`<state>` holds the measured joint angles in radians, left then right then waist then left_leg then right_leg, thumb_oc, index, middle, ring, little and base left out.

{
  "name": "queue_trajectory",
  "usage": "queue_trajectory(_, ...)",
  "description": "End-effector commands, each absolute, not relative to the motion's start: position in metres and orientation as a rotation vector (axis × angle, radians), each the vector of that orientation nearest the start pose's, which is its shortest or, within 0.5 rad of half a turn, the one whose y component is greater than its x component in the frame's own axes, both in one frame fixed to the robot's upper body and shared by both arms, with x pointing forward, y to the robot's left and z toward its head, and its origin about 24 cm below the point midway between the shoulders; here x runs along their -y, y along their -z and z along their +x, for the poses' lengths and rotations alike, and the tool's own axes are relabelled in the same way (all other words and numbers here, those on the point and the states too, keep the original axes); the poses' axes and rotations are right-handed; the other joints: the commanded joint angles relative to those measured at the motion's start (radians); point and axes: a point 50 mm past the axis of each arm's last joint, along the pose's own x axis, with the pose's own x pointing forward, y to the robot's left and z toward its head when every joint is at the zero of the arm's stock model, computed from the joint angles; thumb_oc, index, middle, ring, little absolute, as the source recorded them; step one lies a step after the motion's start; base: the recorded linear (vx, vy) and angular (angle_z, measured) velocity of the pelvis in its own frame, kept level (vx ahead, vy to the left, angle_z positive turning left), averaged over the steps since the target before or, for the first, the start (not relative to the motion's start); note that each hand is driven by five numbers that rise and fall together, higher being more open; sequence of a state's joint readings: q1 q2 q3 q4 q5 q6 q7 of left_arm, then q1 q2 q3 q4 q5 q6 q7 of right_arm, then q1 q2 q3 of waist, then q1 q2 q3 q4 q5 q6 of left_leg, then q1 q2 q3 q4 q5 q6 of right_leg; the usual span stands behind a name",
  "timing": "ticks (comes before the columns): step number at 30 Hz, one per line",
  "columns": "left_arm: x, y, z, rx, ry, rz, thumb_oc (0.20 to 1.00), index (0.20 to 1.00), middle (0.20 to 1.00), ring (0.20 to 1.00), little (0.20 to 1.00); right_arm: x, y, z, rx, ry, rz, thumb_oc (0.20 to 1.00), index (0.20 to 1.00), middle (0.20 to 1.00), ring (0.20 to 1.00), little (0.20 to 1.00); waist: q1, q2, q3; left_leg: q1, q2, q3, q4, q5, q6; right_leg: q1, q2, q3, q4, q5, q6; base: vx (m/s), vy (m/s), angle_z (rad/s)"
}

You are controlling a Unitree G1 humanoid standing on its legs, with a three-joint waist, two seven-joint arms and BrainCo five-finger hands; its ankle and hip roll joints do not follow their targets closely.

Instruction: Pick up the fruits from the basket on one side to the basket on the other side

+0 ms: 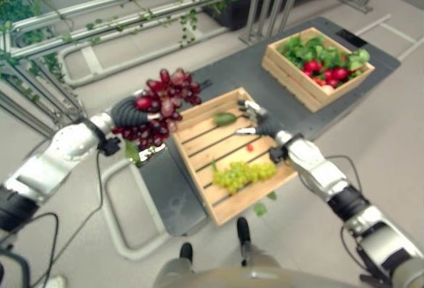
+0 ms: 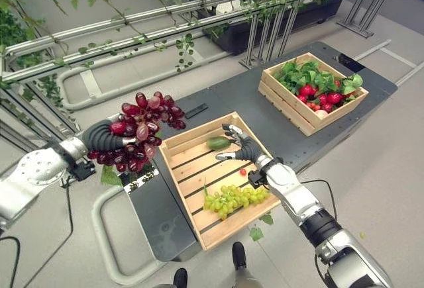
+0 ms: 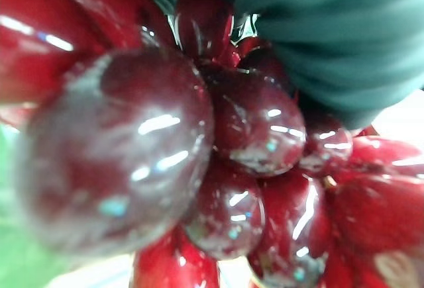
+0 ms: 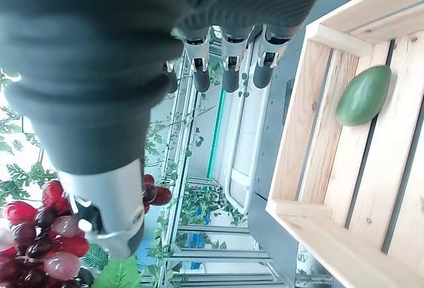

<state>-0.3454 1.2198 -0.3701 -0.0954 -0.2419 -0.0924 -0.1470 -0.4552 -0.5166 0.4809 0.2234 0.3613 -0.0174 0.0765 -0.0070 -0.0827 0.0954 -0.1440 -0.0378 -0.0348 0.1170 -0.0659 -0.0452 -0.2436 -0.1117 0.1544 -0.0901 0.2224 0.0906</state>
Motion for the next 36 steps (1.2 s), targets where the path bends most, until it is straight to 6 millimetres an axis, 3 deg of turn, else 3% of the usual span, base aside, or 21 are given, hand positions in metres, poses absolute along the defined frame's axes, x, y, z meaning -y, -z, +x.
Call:
queue_trajectory(1,-0.218,-0.221,0.281,0.392,0.487,1.128,0.2,0.2,0.2,0.2,0.2,0.136,-0.123,0.324,0.227,-0.441,-0.303,1.0,1.0,1.0,1.0,1.0,0.015,0.072,-0.035,-0.002,-0.036,-0.051,-0.127,0.017,0.029,0.085,0.014,-0.019,0.036,-0.183,0.069,0.0,0.0,0.0)
queue_trajectory(10,-0.21,-0.227,0.282,0.416,0.528,1.353,0.2,0.2,0.2,0.2,0.2,0.14,-0.112,0.316,0.209,-0.438,-0.285,1.0,1.0,1.0,1.0,1.0,0.007,0.078,-0.04,-0.001,-0.038,-0.049,-0.119,0.01,0.029,0.09,0.016,-0.017,0.033,-0.186,0.068,0.0,0.0,0.0)
queue_trajectory(20,-0.201,-0.231,0.275,0.463,0.578,1.594,0.2,0.2,0.2,0.2,0.2,0.152,-0.081,0.29,0.128,-0.413,-0.235,1.0,1.0,1.0,1.0,1.0,-0.017,0.097,-0.043,0.001,-0.041,-0.041,-0.11,-0.005,0.031,0.097,0.014,-0.012,0.032,-0.195,0.067,0.0,0.0,0.0)
queue_trajectory(29,-0.18,-0.239,0.273,0.597,0.6,1.661,0.2,0.2,0.2,0.2,0.2,0.146,-0.092,0.294,0.179,-0.434,-0.331,1.0,1.0,1.0,1.0,1.0,-0.019,0.116,-0.04,-0.002,-0.046,-0.039,-0.105,-0.009,0.034,0.097,0.009,-0.007,0.032,-0.194,0.07,0.0,0.0,0.0)
queue_trajectory(36,-0.157,-0.243,0.267,0.735,0.64,1.664,0.2,0.2,0.2,0.2,0.2,0.115,-0.108,0.31,0.233,-0.524,-0.391,1.0,1.0,1.0,1.0,1.0,-0.005,0.124,-0.047,0.002,-0.05,-0.037,-0.102,-0.016,0.036,0.102,0.006,-0.004,0.03,-0.196,0.066,0.0,0.0,0.0)
